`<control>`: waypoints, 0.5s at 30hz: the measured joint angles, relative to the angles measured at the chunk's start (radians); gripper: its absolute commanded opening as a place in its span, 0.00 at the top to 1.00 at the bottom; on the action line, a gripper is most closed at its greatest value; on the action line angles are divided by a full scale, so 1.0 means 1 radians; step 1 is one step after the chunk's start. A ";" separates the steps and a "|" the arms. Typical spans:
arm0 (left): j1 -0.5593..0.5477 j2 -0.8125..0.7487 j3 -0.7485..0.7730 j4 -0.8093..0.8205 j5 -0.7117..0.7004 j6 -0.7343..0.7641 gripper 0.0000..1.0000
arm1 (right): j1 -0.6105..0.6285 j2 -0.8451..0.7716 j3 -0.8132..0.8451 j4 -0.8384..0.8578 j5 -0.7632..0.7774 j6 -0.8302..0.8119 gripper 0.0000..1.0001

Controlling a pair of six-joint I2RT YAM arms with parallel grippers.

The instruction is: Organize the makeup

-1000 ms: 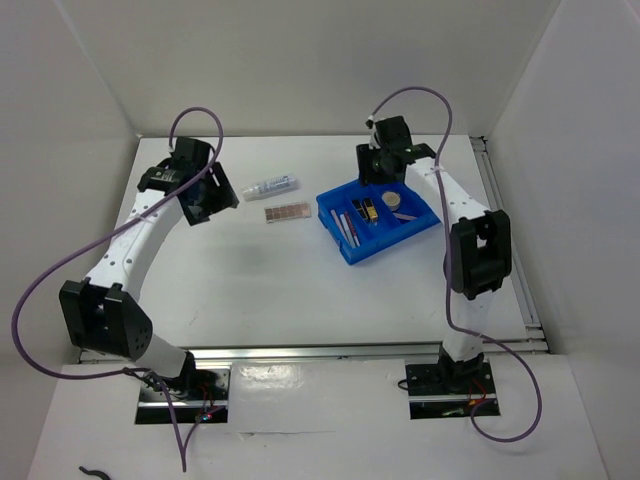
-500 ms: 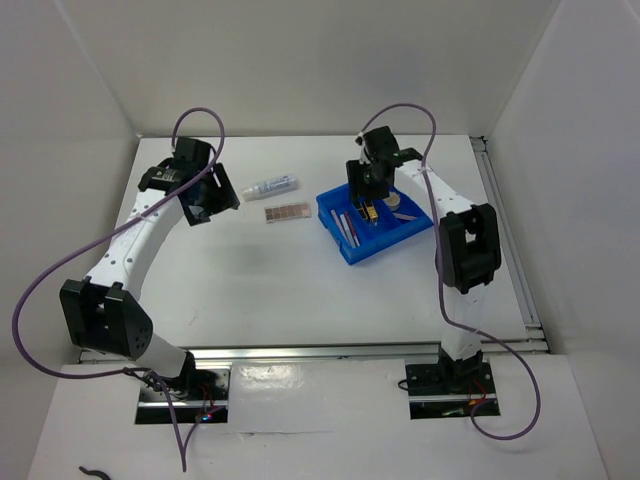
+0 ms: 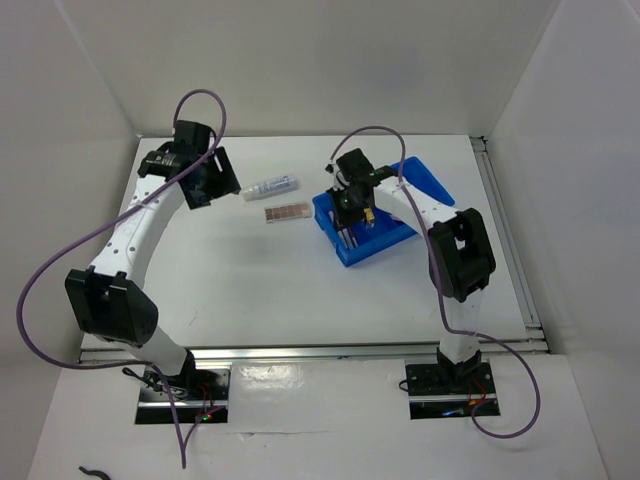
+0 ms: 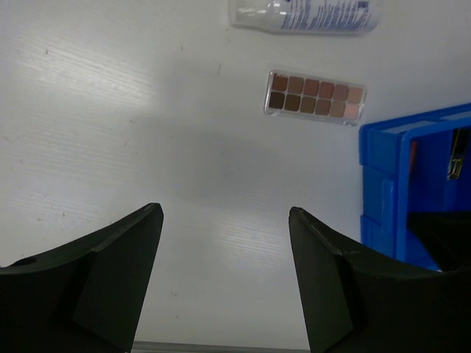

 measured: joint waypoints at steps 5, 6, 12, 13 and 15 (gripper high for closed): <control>0.000 0.064 0.094 -0.008 -0.007 0.016 0.17 | 0.043 0.000 -0.001 0.000 -0.077 -0.026 0.96; 0.000 0.070 0.096 -0.013 -0.010 0.016 0.17 | 0.062 0.000 -0.001 0.000 -0.097 -0.031 0.96; 0.000 0.081 0.096 -0.040 -0.017 0.017 0.17 | 0.205 0.008 0.031 -0.001 -0.240 -0.037 0.96; 0.000 0.081 0.096 -0.041 -0.019 0.017 0.17 | 0.225 0.013 0.049 -0.004 -0.257 -0.037 0.96; 0.000 0.081 0.096 -0.045 -0.018 0.016 0.17 | 0.265 0.025 0.098 -0.009 -0.280 -0.037 0.95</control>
